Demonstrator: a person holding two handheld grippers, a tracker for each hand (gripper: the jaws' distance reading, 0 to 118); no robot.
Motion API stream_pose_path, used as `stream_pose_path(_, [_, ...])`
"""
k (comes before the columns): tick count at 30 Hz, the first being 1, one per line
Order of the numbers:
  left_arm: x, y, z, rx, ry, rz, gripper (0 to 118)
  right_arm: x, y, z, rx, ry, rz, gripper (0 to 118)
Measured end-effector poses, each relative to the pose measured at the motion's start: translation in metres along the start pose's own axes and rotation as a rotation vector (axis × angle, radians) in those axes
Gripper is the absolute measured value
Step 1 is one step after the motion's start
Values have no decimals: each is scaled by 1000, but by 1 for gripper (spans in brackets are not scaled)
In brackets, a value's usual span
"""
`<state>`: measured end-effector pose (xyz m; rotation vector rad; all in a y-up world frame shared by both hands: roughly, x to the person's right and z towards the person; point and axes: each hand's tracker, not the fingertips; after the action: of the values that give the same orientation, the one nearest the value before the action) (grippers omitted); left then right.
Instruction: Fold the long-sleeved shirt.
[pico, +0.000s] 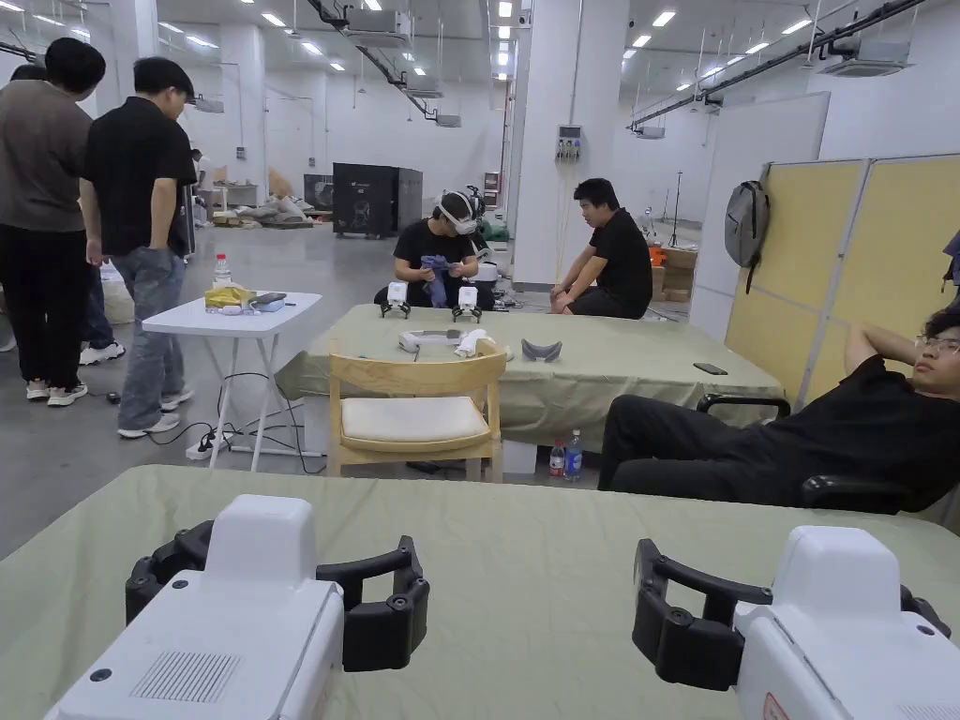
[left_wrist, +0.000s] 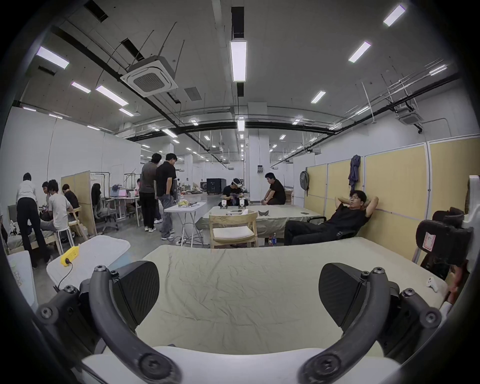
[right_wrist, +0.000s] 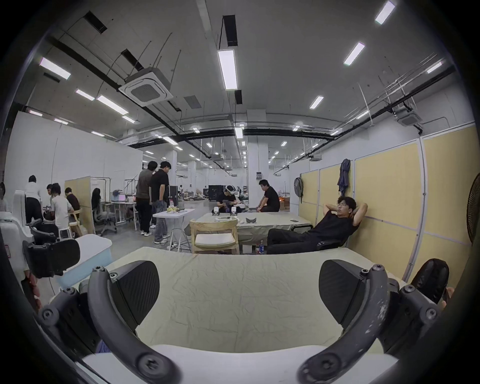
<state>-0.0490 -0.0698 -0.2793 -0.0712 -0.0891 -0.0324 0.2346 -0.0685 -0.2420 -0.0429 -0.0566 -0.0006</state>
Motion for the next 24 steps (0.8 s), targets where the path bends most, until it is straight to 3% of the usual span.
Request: stream_pose_path(24, [-2,2,-3,0,-23,15,118,0,2,-4,-17,0,-6,118])
